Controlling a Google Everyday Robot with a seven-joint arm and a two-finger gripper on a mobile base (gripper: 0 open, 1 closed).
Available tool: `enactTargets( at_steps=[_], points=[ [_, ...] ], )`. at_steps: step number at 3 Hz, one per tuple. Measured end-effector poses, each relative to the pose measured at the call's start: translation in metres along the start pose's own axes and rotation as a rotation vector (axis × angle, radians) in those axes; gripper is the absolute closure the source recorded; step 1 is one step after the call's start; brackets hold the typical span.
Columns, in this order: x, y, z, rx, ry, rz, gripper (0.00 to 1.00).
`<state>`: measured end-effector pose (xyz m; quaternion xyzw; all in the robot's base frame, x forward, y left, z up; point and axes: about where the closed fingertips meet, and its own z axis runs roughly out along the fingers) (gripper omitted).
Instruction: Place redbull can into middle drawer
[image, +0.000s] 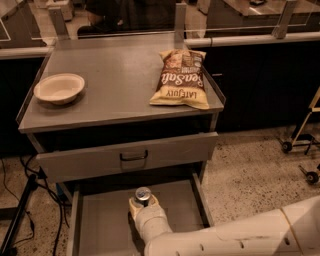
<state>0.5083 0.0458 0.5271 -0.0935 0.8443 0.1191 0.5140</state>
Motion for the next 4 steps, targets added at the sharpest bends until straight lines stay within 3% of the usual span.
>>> enactTargets(
  at_steps=[2, 3, 4],
  points=[
    [0.038, -0.013, 0.024, 0.061, 0.019, 0.028, 1.0],
    [0.063, -0.033, 0.046, 0.111, 0.017, 0.056, 1.0],
    [0.056, -0.037, 0.05, 0.119, 0.009, 0.051, 1.0]
  ],
)
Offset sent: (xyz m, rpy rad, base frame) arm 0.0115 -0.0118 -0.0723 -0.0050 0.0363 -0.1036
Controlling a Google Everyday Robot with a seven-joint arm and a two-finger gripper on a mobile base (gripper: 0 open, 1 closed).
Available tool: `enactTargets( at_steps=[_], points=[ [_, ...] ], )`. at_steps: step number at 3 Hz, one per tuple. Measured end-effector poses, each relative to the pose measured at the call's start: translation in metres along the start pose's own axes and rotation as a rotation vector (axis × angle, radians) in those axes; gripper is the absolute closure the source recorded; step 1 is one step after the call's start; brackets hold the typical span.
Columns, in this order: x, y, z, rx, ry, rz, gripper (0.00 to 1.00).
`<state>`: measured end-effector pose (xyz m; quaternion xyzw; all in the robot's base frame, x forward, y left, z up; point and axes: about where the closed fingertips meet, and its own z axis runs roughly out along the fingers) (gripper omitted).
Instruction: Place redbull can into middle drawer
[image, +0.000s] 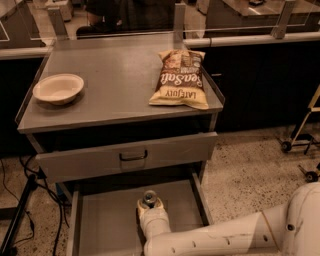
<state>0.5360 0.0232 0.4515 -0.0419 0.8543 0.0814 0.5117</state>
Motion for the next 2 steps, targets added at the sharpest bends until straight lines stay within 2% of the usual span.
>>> enactTargets(
  at_steps=[1, 2],
  points=[
    [-0.009, -0.005, 0.03, 0.005, -0.033, -0.018, 1.0],
    [0.016, -0.008, 0.035, 0.019, -0.016, 0.01, 1.0]
  ],
)
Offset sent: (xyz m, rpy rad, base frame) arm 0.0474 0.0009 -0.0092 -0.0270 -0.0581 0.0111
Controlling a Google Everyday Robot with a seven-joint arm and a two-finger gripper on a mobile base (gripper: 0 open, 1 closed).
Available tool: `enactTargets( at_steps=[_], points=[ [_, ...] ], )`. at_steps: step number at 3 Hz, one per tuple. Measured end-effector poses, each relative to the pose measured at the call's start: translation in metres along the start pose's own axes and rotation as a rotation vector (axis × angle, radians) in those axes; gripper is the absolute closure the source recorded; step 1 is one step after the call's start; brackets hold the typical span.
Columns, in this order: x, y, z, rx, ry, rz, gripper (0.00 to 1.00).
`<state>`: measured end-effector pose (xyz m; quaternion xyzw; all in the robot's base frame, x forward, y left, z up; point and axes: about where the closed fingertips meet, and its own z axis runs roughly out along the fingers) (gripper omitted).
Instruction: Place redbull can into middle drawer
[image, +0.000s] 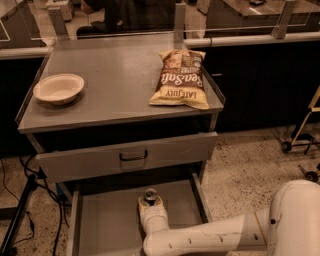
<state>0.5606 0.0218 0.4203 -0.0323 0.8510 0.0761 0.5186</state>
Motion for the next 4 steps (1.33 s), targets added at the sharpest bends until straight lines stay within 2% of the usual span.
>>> enactTargets(
  at_steps=[1, 4],
  points=[
    [0.014, 0.001, -0.014, 0.014, 0.001, 0.039, 1.0],
    [0.03, 0.001, -0.022, 0.031, 0.025, 0.075, 1.0]
  ],
)
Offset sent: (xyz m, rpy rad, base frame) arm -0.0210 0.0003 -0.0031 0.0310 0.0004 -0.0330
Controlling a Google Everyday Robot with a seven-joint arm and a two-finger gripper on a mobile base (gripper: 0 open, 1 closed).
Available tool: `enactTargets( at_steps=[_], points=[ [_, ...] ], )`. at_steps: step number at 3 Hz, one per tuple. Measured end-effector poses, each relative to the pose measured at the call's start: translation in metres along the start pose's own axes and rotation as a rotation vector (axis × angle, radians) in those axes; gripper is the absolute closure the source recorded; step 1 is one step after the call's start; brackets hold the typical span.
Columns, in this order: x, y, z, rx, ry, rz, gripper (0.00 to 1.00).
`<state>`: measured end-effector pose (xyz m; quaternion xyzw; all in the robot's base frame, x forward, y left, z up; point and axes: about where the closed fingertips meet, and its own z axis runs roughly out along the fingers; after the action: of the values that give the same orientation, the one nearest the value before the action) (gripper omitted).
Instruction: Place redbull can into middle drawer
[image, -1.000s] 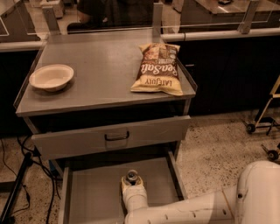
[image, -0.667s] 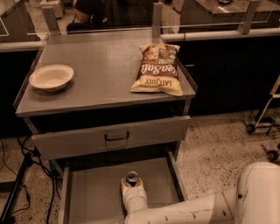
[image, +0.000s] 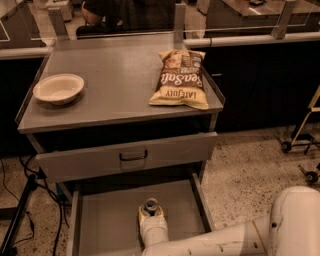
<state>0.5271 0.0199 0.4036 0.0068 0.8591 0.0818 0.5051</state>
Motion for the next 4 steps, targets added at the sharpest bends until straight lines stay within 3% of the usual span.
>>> enactTargets(
  at_steps=[2, 4],
  points=[
    [0.0052, 0.0006, -0.0048, 0.019, 0.004, 0.014, 1.0],
    [0.0052, 0.0006, -0.0047, 0.019, 0.004, 0.014, 0.58]
  ],
)
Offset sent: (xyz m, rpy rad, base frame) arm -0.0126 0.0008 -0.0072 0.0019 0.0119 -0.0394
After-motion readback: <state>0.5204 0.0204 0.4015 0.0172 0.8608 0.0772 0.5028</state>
